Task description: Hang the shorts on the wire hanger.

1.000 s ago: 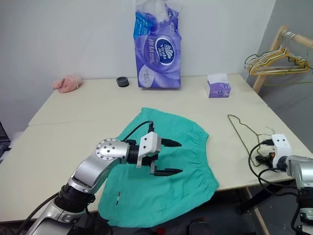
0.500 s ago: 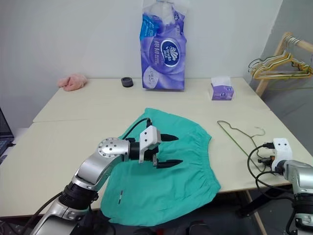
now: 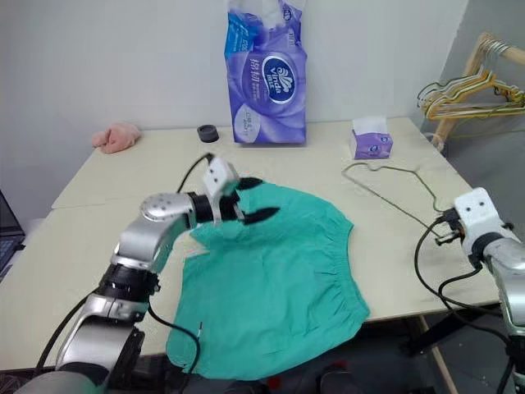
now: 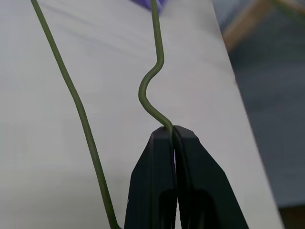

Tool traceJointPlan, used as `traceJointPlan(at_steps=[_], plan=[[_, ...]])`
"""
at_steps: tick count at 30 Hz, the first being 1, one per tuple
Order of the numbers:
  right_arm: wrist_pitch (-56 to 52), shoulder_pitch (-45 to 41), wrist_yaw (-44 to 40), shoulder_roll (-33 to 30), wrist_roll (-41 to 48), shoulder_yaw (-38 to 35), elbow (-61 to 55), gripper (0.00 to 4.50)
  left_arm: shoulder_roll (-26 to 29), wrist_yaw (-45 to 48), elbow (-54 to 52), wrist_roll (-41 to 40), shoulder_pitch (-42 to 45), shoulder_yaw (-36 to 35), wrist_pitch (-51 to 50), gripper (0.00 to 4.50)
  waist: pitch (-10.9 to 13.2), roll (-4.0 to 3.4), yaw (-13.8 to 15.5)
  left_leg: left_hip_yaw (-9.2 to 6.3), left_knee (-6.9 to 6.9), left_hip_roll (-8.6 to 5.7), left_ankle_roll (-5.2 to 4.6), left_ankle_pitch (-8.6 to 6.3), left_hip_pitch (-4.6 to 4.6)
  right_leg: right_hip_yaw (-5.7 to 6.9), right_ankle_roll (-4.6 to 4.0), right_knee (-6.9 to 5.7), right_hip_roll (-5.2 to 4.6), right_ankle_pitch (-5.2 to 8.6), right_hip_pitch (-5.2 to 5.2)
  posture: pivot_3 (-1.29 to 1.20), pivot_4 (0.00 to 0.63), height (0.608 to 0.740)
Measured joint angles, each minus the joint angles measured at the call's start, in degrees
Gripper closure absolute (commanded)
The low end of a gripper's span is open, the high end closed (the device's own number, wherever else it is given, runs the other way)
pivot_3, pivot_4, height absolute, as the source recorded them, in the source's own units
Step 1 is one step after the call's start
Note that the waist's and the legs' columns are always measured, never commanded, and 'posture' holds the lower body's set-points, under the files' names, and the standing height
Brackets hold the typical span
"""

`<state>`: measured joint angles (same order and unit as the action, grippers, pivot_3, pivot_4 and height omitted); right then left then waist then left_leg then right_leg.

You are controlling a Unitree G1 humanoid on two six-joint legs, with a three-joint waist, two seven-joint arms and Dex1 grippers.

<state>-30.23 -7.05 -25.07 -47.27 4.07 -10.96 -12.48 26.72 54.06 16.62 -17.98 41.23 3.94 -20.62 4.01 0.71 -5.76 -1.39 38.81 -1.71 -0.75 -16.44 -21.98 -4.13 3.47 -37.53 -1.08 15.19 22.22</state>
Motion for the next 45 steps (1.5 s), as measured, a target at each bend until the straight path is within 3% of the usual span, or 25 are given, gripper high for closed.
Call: traceJointPlan(at_steps=[6,9,15,22,35,38,45], plan=[[14.48,2.14,-0.73,-2.42,-8.55,5.45,-2.17,4.46,3.93,8.72,6.53,-3.28,4.0,-2.0,-4.45,0.0,0.1,0.01,-0.53,0.06,0.03,-0.14,0.0,0.01,0.02,-0.04,-0.01,-0.01,-0.03,-0.01,0.01,-0.17,0.053,0.74],[21.48,1.91,-0.92,-3.49,-11.26,5.48,-2.37,4.46,7.7,15.71,6.85,-0.75,3.6,1.52,-2.22,0.0,0.11,0.03,-0.7,0.05,0.01,-0.13,0.01,0.0,0.04,-0.04,-0.21,0.0,-0.07,-0.11,0.0,-0.17,0.051,0.74],[33.62,1.11,-2.7,-3.6,-14.21,7.8,-2.35,4.46,7.44,19.2,9.93,3.16,2.22,4.82,1.7,0.0,0.15,0.09,-0.69,0.03,0.07,-0.09,0.01,0.01,0.05,-0.03,-0.29,-0.08,-0.07,-0.16,0.0,-0.17,0.051,0.74],[40.12,-0.31,-4.68,-2.51,-14.97,8.99,-2.61,4.46,6.06,18.37,10.97,3.89,2.19,4.67,2.43,0.0,0.19,0.16,-0.68,0.03,0.09,-0.08,0.01,0.01,0.05,-0.03,-0.3,-0.13,-0.07,-0.16,0.0,-0.17,0.051,0.74],[44.12,-3.09,-6.2,0.73,-15.19,10.17,-4.37,4.46,8.29,25.56,3.48,4.24,-4.34,8.79,-1.72,0.0,0.2,0.16,-0.7,0.02,0.14,-0.08,0.02,0.03,0.12,-0.03,-0.32,-0.28,-0.07,-0.16,0.0,-0.17,0.051,0.74],[44.58,-3.08,-6.52,1.21,-15.19,10.35,-5.02,4.5,8.18,25.45,3.46,4.22,-4.34,8.79,-1.93,0.54,0.2,0.16,-0.7,0.02,0.15,-0.08,0.02,0.03,0.11,-0.04,-0.32,-0.27,-0.07,-0.16,0.0,-0.17,0.055,0.74],[44.72,-2.78,-7.52,2.13,-15.21,10.52,-5.32,4.5,7.84,25.9,2.75,3.53,-4.54,8.79,-3.28,2.55,0.2,0.16,-0.72,0.02,0.15,-0.08,0.02,0.03,0.13,-0.03,-0.32,-0.32,-0.07,-0.16,0.0,-0.17,0.055,0.74]])
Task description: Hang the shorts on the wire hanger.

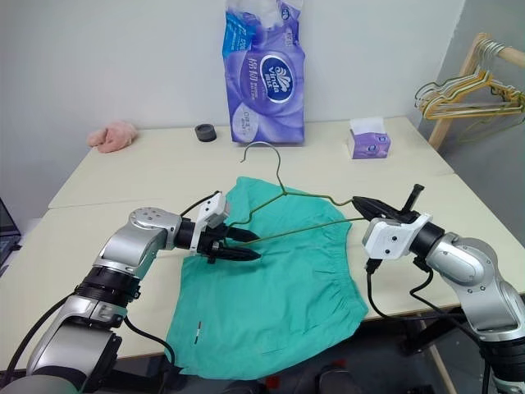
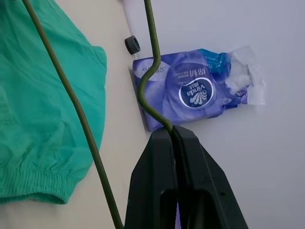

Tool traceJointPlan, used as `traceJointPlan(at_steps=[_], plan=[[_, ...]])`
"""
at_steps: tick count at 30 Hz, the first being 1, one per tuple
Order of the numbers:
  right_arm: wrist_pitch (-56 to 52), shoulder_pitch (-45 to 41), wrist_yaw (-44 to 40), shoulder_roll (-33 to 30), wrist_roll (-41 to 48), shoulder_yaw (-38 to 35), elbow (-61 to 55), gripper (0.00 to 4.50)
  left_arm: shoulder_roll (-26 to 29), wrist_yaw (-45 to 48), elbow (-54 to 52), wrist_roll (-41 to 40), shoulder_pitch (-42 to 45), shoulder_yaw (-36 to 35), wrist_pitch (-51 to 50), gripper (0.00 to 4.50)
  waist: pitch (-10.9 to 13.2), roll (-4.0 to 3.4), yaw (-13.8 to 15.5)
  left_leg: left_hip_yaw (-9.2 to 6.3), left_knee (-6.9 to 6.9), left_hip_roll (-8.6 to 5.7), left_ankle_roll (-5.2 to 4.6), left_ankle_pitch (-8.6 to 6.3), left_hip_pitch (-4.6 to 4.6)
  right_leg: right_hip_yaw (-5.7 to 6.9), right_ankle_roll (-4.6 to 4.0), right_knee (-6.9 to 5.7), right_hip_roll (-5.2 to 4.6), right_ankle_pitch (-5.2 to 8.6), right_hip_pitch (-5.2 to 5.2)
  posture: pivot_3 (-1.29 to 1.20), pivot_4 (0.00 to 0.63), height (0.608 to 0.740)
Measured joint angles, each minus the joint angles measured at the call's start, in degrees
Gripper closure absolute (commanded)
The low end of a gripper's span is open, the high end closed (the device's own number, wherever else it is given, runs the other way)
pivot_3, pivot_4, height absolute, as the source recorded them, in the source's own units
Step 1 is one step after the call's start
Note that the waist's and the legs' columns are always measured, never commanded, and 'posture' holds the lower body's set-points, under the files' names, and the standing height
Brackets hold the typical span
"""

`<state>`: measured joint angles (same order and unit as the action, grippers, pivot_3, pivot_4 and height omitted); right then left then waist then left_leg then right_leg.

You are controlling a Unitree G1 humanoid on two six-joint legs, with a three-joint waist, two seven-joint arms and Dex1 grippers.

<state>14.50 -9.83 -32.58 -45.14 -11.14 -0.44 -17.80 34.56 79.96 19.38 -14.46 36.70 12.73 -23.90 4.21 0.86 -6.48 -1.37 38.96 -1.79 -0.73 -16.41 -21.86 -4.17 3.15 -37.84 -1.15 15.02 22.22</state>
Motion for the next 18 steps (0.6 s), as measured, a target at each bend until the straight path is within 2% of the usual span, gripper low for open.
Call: traceJointPlan(at_steps=[6,11,14,18], plan=[[0.05,-0.02,-0.81,0.25,0.01,0.07,0.0,4.5,0.01,0.67,-1.71,-0.63,-1.21,0.0,-0.76,4.34,0.0,0.0,0.0,0.0,0.0,0.0,0.0,0.0,0.02,0.0,0.0,-0.03,0.0,0.0,0.0,-0.17,0.053,0.74],[0.89,-0.21,-1.28,-0.07,-1.89,0.57,0.05,4.5,0.01,0.72,-2.32,-0.67,-2.51,0.01,-0.7,4.43,0.0,0.0,0.01,0.0,0.0,0.0,0.0,0.0,0.02,0.0,-0.01,-0.04,0.0,0.0,0.0,-0.16,0.049,0.74],[1.66,-0.2,-2.18,-0.73,-2.27,0.63,0.02,3.85,-0.01,0.61,-2.46,-0.66,-2.73,0.01,-0.74,4.5,-0.01,0.01,0.01,0.0,0.0,0.0,0.0,0.0,0.03,0.01,-0.01,-0.04,0.0,0.0,-0.01,-0.16,0.046,0.74],[2.04,0.72,-4.39,-1.22,-1.93,1.64,-1.0,2.63,-0.07,-0.72,-3.13,-0.04,-3.03,0.4,-0.51,4.5,-0.02,0.0,0.02,0.0,0.01,0.0,0.0,0.0,0.03,0.0,-0.01,-0.05,0.0,0.0,-0.01,-0.16,0.04,0.74]])
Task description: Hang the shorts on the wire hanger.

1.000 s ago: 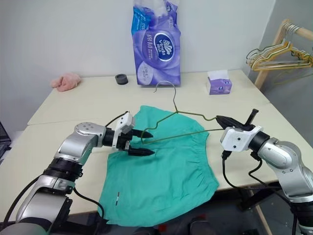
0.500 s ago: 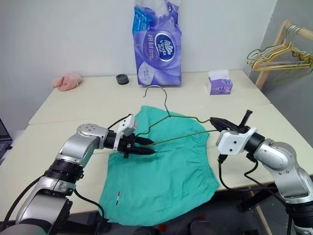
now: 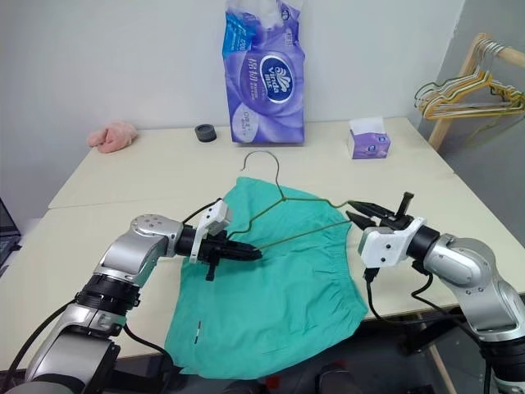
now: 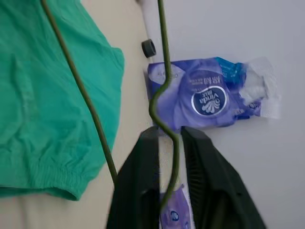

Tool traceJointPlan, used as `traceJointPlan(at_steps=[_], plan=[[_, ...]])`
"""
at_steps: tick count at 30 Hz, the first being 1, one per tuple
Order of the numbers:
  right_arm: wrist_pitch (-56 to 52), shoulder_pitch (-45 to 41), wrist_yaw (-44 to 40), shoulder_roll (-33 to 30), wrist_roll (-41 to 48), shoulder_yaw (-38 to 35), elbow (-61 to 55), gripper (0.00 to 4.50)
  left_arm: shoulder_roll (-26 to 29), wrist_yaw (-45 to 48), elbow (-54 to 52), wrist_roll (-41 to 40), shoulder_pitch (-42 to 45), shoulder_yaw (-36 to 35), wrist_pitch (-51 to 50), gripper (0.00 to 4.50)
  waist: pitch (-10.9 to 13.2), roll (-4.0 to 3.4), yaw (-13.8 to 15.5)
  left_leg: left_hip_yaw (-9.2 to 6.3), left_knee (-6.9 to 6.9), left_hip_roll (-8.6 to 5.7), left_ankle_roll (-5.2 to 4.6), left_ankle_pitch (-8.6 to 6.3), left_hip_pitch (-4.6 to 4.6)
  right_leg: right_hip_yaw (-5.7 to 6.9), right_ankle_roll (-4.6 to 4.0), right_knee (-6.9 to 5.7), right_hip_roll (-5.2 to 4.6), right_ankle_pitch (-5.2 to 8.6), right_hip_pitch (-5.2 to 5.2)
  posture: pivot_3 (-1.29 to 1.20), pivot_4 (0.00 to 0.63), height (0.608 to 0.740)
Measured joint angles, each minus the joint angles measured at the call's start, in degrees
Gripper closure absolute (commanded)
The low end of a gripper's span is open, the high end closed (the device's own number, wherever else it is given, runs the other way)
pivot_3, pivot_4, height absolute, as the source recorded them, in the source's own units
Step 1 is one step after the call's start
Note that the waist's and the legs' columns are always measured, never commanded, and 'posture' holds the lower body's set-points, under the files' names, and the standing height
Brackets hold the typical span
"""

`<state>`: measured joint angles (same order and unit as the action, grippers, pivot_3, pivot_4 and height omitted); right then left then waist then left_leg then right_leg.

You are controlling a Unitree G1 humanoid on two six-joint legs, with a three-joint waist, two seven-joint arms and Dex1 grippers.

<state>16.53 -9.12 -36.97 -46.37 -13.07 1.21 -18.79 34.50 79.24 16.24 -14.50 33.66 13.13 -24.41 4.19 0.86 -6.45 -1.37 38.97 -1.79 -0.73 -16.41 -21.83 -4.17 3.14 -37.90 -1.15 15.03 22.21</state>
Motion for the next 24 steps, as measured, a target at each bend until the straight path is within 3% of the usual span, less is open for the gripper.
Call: traceJointPlan(at_steps=[6,13,17,24], plan=[[-10.31,4.99,-6.55,-3.29,4.19,-1.9,-3.88,0.55,-0.3,-2.73,0.17,1.79,-0.46,0.02,2.87,4.5,-0.02,0.02,0.25,-0.02,0.03,0.0,0.0,0.0,-0.01,0.01,0.0,0.0,-0.01,0.0,-0.02,-0.17,0.036,0.74],[-45.19,2.74,-14.79,-9.44,25.23,-13.75,-14.0,0.55,2.49,-1.02,-1.42,6.11,-0.76,1.86,11.97,4.5,-0.06,-0.02,0.06,-0.11,0.01,0.09,0.01,0.0,0.0,0.0,-0.02,0.02,-0.04,0.0,-0.02,-0.19,0.035,0.74],[-56.76,0.92,-18.05,-12.16,33.04,-11.64,-17.18,0.55,2.63,-0.87,-4.43,8.31,-1.28,3.92,15.38,4.5,-0.06,-0.01,0.06,-0.13,0.01,0.11,0.01,-0.01,-0.02,0.0,-0.02,0.04,-0.06,0.0,-0.02,-0.19,0.038,0.74],[-62.43,-3.68,-19.31,-14.54,34.5,-2.01,-16.88,0.55,2.58,-0.99,-8.67,9.4,-1.75,5.64,15.91,4.5,-0.05,-0.01,0.03,-0.07,0.01,0.11,0.0,-0.01,-0.05,0.02,-0.01,0.09,-0.07,0.01,0.01,-0.18,0.042,0.74]])
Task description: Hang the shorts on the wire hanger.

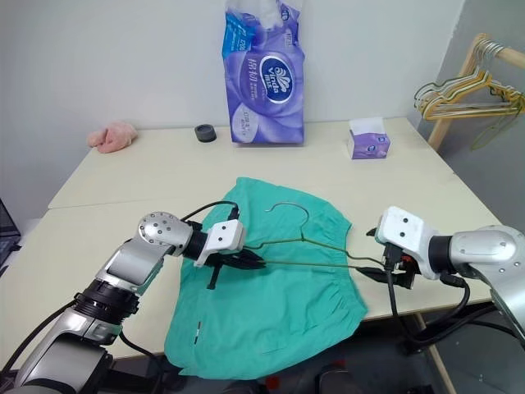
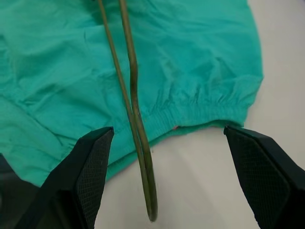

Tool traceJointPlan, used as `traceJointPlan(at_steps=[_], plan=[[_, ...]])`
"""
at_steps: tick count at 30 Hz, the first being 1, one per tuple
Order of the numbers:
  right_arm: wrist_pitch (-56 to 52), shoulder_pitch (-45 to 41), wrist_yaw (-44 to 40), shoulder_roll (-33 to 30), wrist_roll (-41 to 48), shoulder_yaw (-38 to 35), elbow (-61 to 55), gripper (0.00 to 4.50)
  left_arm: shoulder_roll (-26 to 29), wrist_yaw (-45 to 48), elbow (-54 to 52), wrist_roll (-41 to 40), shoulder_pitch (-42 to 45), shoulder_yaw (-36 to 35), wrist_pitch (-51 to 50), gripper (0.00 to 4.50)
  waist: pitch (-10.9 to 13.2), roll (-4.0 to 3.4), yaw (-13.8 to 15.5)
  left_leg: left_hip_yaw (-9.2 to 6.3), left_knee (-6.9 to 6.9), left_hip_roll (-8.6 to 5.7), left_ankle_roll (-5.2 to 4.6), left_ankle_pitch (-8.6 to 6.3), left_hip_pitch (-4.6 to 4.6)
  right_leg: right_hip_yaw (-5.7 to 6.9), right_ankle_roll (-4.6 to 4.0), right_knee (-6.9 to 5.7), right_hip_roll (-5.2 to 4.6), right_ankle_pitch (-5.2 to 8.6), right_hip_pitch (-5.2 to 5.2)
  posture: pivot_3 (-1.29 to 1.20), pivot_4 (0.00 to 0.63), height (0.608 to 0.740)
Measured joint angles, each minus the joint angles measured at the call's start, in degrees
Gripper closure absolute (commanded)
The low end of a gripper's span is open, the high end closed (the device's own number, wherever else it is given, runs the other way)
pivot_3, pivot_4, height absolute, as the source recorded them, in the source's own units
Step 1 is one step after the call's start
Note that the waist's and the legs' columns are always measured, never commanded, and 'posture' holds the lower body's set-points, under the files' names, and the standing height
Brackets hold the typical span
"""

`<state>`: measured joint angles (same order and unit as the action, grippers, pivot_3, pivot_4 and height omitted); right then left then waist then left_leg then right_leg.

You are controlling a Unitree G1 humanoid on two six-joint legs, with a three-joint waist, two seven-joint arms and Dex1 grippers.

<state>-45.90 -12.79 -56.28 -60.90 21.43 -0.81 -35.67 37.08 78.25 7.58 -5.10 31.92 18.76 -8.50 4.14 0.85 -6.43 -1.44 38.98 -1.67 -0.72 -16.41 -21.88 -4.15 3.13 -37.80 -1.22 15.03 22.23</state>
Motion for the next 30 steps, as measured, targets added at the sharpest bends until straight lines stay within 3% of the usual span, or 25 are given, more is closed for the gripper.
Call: traceJointPlan(at_steps=[8,9,12,19,21,27,30], plan=[[-3.63,-4.84,0.29,-0.32,-1.4,9.8,0.76,0.55,-0.06,-0.27,-3.39,-0.01,-0.18,0.14,-2.4,4.5,0.0,0.0,0.03,0.0,0.0,0.0,0.0,0.0,-0.01,0.02,0.0,0.0,0.0,0.0,0.01,-0.16,0.042,0.74],[-4.07,-5.04,0.4,-0.23,-1.58,10.18,0.93,0.72,-0.06,-0.36,-3.75,-0.01,-0.2,0.14,-2.61,4.5,0.01,0.0,0.05,0.0,0.0,0.0,0.0,0.0,-0.01,0.01,0.0,0.0,0.0,0.0,0.02,-0.16,0.042,0.74],[-5.66,-5.94,0.56,0.05,-1.72,11.21,1.15,1.47,-0.05,-0.65,-5.04,-0.01,-0.42,0.2,-3.78,4.5,0.01,0.0,0.06,-0.01,0.0,0.0,0.0,0.0,-0.01,0.01,0.0,0.0,0.0,0.0,0.02,-0.17,0.041,0.74],[-8.84,-6.1,0.31,0.04,-0.79,11.41,0.42,4.01,-0.04,-1.24,-5.55,0.05,-0.4,0.77,-4.94,4.5,0.01,0.0,0.06,-0.01,0.0,0.0,0.0,0.0,-0.01,0.02,0.0,0.0,0.0,0.0,0.02,-0.17,0.052,0.74],[-9.54,-6.32,-0.09,-0.04,-0.22,11.55,0.28,4.46,-0.05,-1.46,-5.64,0.09,-0.38,0.99,-5.21,4.5,0.03,0.01,0.05,-0.01,0.0,0.0,0.0,0.0,0.0,0.02,0.0,0.0,0.0,0.0,0.02,-0.17,0.058,0.74],[-10.99,-6.32,0.11,0.27,0.49,12.0,-0.16,4.46,-0.21,-1.65,-5.75,0.27,-0.25,1.05,-6.68,4.5,0.08,0.02,0.01,-0.01,0.0,0.01,0.0,0.0,0.0,0.02,0.01,0.0,0.0,0.01,0.02,-0.18,0.066,0.74],[-12.07,-6.3,0.37,0.47,1.04,11.9,-0.21,4.5,-1.3,-2.06,-5.74,-0.77,-0.4,0.64,-9.98,3.81,0.08,0.02,0.01,-0.01,0.0,0.01,0.0,0.0,0.0,0.02,0.02,0.0,0.0,0.01,0.02,-0.18,0.064,0.74]])
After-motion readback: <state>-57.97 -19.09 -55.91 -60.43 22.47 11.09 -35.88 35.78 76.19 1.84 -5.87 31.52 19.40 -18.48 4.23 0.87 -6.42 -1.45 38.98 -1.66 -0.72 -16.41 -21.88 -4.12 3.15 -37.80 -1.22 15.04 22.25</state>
